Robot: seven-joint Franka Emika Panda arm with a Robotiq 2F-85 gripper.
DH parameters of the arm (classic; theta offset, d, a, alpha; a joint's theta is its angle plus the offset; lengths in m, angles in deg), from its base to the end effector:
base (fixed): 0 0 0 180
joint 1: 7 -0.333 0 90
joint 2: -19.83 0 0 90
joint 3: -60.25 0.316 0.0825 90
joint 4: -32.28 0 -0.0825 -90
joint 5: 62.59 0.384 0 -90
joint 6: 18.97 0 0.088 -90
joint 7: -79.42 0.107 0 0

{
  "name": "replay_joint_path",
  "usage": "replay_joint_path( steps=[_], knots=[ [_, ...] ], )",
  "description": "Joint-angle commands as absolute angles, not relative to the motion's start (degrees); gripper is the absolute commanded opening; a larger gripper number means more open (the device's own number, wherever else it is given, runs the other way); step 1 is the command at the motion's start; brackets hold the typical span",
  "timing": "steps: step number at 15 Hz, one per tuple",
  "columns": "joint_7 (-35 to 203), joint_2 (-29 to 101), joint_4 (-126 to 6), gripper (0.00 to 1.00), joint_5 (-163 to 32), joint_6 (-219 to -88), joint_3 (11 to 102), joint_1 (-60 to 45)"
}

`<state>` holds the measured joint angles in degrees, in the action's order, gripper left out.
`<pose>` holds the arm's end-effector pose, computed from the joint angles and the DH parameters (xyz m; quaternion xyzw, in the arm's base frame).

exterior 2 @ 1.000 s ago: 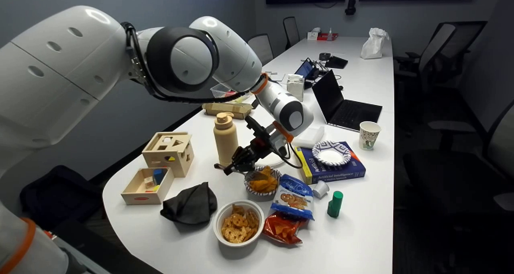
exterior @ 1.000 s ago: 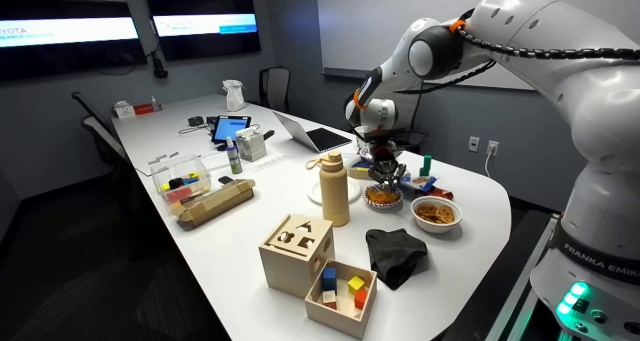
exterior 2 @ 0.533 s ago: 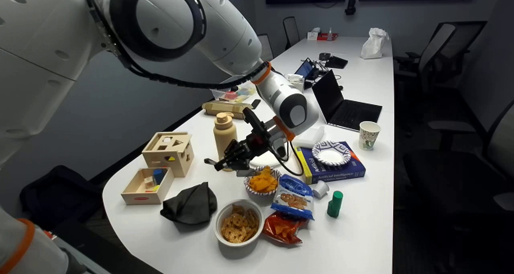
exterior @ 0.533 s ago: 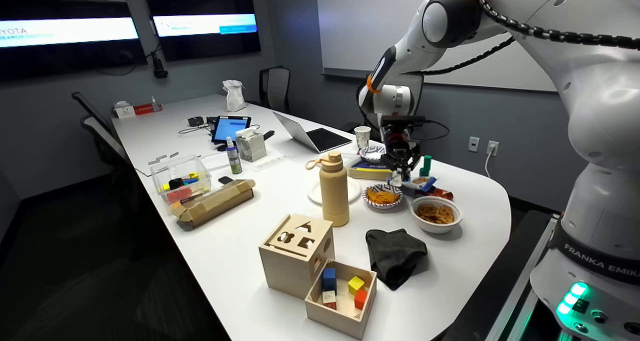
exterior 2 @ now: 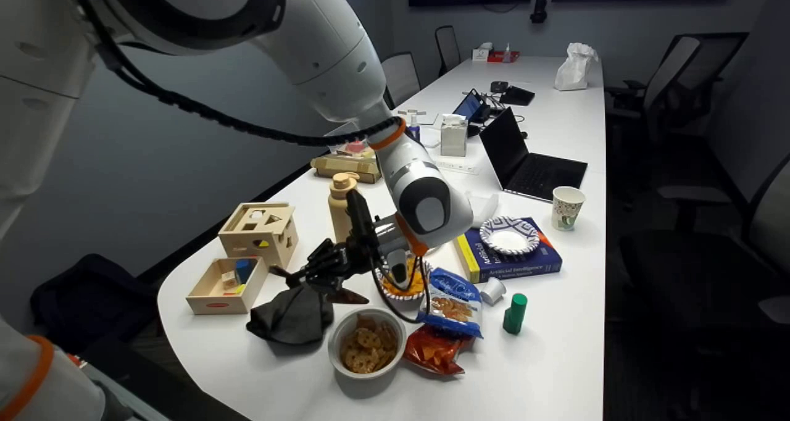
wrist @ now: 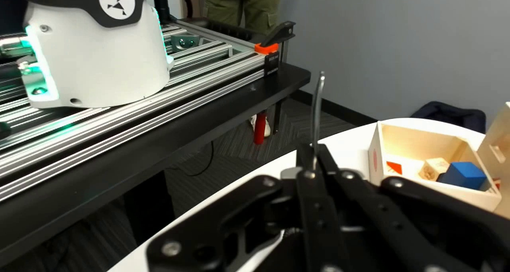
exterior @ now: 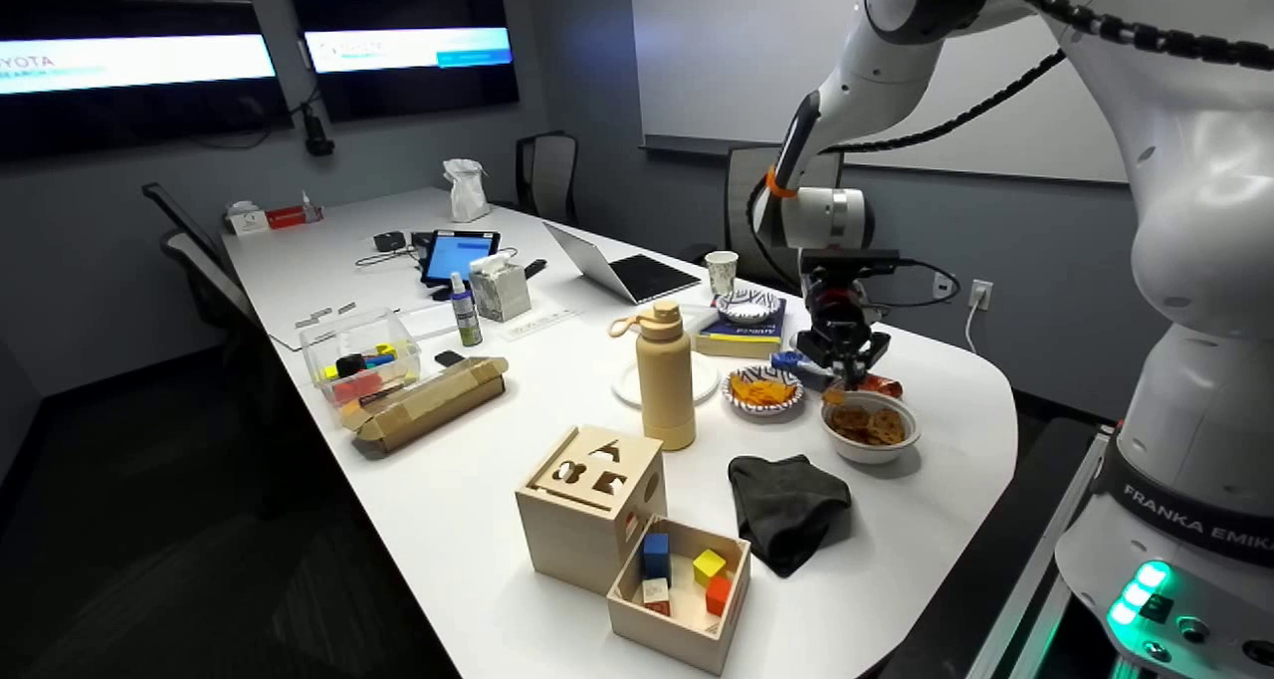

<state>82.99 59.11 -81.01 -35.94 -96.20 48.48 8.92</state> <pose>0.4163 -0.1643 0.1156 -0.7277 0.3241 0.5433 0.2651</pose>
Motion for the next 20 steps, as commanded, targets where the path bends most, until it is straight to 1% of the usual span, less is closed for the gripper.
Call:
replay_joint_path(
  steps=[1, 2, 5, 13, 20],
  knots=[
    [85.66, 49.83, -94.93, 0.01, -32.98, -104.03, 45.24, 8.22],
    [86.49, 48.53, -97.19, 0.01, -32.85, -105.26, 44.5, 8.22],
    [88.24, 48.69, -98.6, 0.01, -33.34, -106.48, 43.68, 8.75],
    [88.69, 52.42, -94.28, 0.01, -33.18, -111.36, 45.48, 9.13],
    [87.93, 58.97, -88.97, 0.01, -32.91, -108.46, 47.39, 10.28]
  ],
)
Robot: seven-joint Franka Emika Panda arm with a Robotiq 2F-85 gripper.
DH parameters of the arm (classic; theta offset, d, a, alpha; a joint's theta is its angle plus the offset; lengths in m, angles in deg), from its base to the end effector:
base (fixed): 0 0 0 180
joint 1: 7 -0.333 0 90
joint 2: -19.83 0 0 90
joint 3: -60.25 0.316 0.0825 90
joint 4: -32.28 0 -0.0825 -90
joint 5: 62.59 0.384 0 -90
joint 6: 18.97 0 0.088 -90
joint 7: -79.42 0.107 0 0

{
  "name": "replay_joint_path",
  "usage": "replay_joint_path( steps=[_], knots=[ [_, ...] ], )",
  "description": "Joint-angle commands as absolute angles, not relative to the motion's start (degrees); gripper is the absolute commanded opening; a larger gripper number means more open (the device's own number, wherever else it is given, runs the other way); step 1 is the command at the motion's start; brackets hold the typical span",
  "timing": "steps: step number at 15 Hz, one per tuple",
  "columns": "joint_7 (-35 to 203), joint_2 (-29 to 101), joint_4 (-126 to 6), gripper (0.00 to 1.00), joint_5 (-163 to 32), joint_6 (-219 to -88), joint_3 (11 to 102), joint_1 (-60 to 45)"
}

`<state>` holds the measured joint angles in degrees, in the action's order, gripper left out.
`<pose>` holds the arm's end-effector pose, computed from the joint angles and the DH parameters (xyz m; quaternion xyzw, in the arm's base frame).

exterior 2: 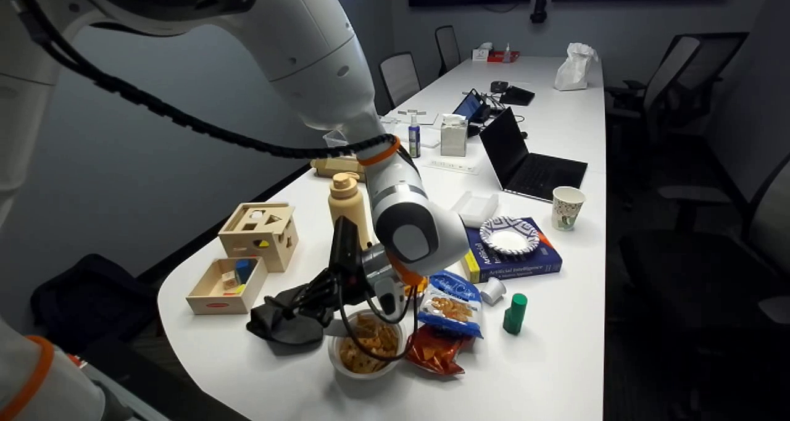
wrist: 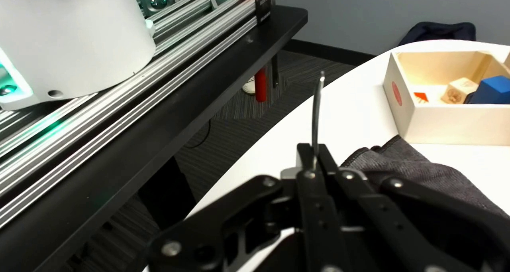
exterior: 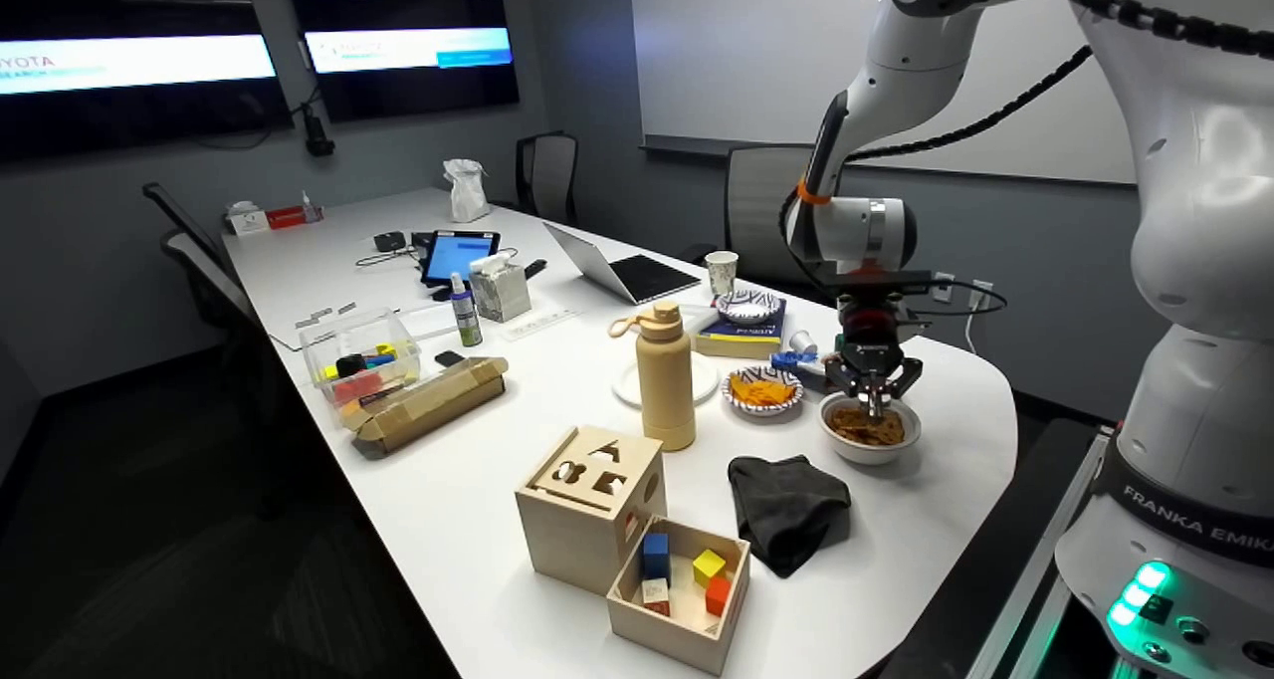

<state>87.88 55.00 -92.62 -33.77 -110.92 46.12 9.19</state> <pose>0.3677 -0.1750 0.0949 -0.7211 0.4281 0.4933 0.2312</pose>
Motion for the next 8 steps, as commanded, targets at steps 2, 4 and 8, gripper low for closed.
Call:
replay_joint_path(
  steps=[2, 4, 8],
  knots=[
    [87.81, 60.53, -87.75, 0.01, -32.92, -108.19, 47.87, 10.3],
    [87.57, 61.23, -86.86, 0.01, -32.85, -108.34, 48.17, 10.25],
    [85.16, 59.41, -87.1, 0.01, -31.47, -110.33, 48.31, 10.61]
  ],
)
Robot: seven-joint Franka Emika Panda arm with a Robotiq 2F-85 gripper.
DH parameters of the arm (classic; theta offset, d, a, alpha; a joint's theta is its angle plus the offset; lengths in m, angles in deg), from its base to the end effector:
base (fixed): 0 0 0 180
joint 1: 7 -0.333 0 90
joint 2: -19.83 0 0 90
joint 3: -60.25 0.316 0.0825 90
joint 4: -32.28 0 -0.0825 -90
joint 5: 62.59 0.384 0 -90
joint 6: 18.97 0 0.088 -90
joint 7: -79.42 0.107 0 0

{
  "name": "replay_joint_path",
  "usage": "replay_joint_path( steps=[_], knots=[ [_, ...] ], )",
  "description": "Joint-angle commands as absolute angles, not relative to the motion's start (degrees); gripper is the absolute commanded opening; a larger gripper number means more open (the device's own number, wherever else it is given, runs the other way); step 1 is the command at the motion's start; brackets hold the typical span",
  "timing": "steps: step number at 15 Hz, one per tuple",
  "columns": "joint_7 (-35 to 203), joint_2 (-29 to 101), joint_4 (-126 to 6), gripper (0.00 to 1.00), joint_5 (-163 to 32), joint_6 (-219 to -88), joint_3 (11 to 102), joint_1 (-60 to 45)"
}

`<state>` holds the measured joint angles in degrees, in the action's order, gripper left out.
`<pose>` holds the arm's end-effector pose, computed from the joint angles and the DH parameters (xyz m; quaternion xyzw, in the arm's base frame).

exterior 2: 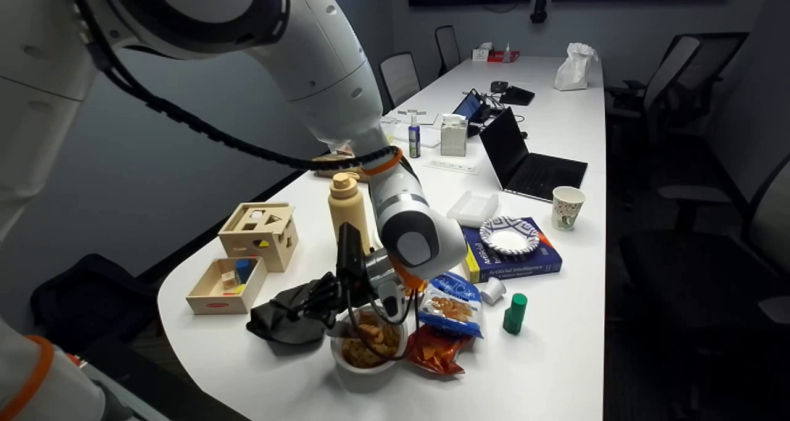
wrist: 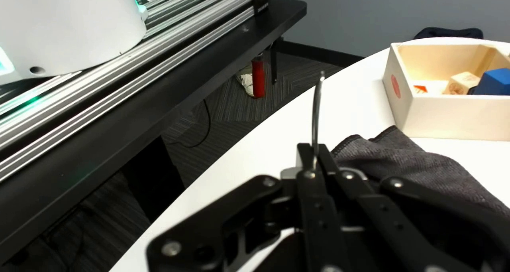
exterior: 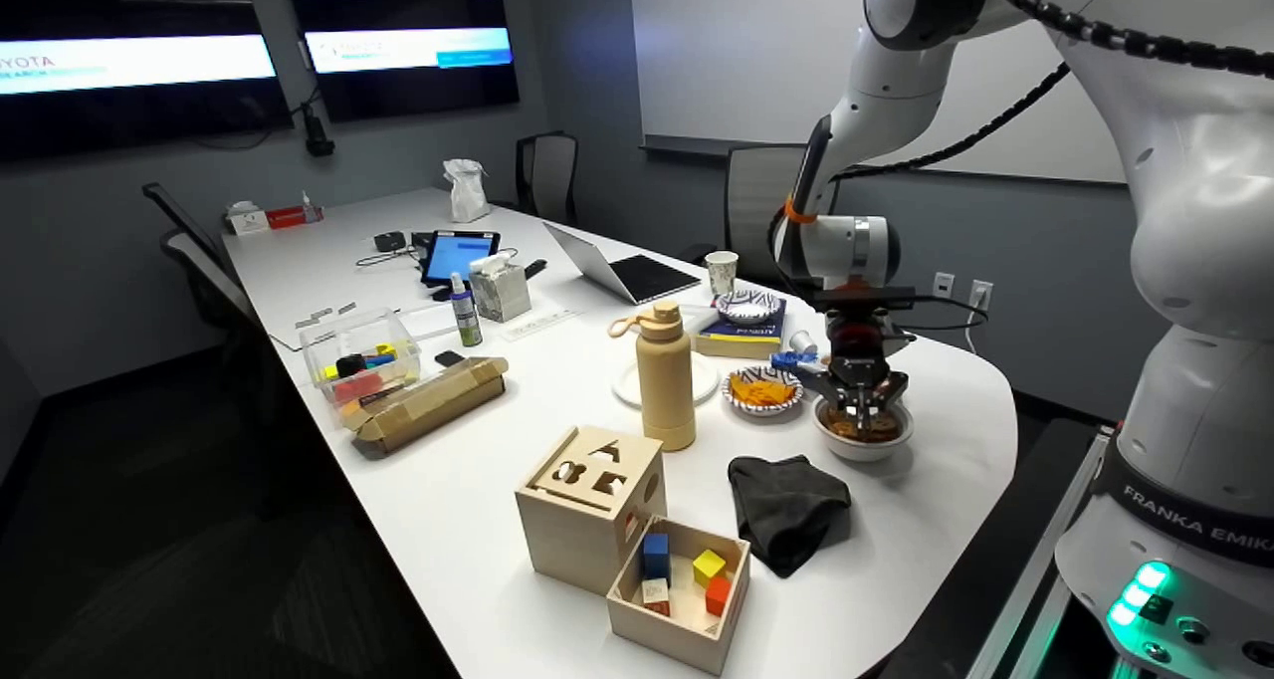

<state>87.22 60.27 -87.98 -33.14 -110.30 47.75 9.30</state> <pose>0.3837 -0.1697 0.0695 -0.7223 0.4132 0.5037 0.2318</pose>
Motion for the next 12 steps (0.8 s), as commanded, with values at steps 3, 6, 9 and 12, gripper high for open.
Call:
replay_joint_path(
  steps=[3, 6, 9, 12],
  knots=[
    [83.68, 58.36, -87.41, 0.01, -30.16, -110.9, 48.1, 11.02],
    [86.81, 58.53, -87.31, 0.01, -30.38, -110.66, 47.0, 10.71],
    [91.33, 59.69, -86.82, 0.01, -31.12, -109.33, 46.0, 10.39],
    [93.44, 59.93, -86.67, 0.01, -31.63, -107.7, 45.9, 10.3]
  ],
)
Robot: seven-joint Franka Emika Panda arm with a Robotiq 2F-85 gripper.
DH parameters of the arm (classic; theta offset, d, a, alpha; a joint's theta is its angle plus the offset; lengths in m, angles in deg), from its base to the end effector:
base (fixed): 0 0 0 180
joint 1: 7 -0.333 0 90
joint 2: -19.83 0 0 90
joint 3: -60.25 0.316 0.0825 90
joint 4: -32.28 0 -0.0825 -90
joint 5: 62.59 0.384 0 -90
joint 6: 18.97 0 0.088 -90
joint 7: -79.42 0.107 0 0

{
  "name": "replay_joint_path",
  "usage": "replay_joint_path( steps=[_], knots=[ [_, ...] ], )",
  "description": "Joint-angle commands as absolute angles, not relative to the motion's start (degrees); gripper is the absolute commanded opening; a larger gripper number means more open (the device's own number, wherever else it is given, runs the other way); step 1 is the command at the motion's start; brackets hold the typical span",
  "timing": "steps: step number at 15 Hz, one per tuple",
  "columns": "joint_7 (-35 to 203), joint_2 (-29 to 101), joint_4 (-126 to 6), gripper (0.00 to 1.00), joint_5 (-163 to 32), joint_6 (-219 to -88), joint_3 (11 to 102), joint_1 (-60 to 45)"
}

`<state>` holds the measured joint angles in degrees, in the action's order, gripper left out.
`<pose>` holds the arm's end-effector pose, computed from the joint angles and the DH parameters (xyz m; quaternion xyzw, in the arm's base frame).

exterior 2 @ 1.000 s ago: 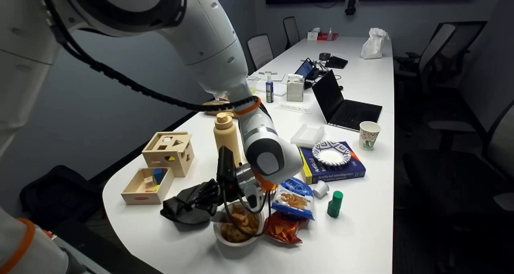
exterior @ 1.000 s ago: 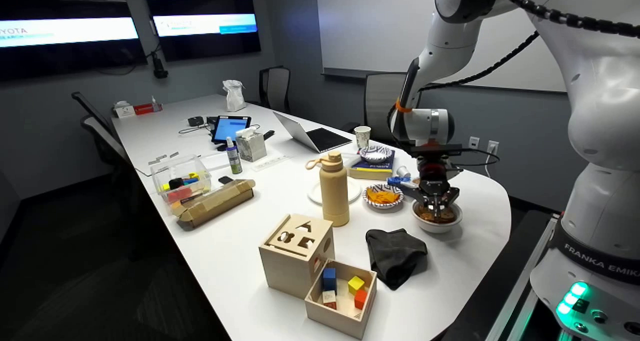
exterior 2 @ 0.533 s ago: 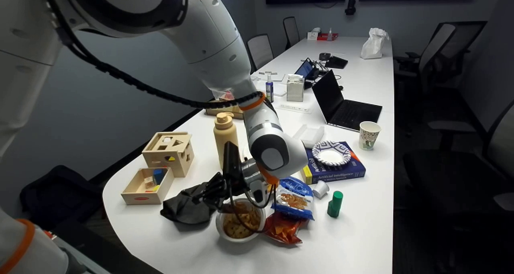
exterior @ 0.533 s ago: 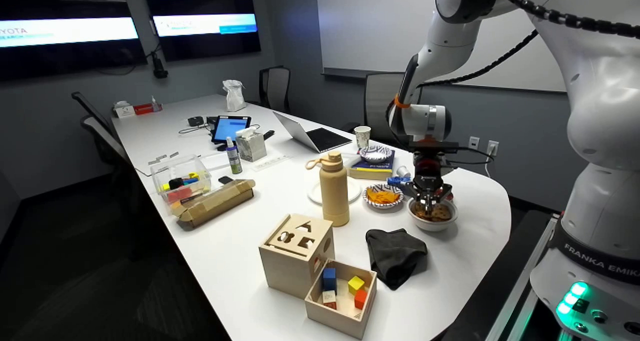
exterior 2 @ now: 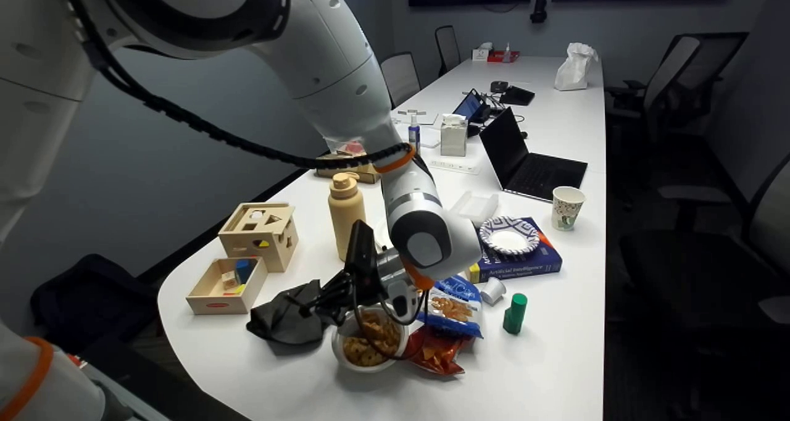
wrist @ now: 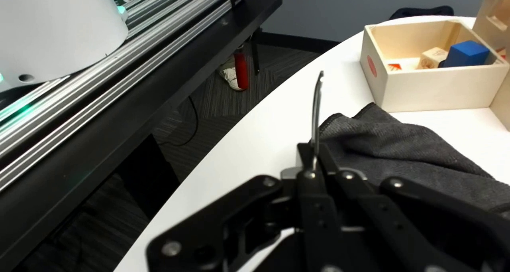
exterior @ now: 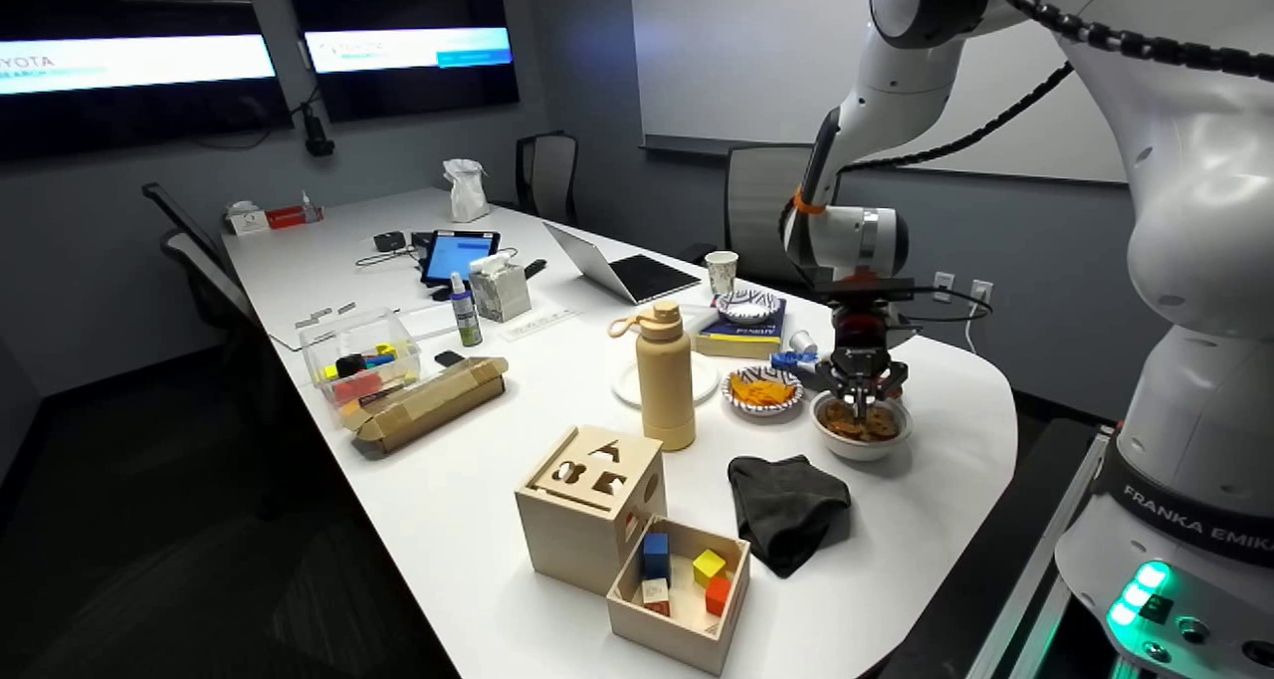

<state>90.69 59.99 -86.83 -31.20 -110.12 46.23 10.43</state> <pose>0.3873 -0.1911 0.0762 -0.7023 0.4601 0.4904 0.2336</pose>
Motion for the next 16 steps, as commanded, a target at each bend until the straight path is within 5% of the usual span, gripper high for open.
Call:
replay_joint_path(
  steps=[1, 16],
  knots=[
    [93.47, 60.12, -86.39, 0.01, -31.83, -106.75, 46.09, 10.37],
    [87.16, 60.55, -83.23, 0.01, -31.28, -107.23, 47.8, 10.0]
  ],
)
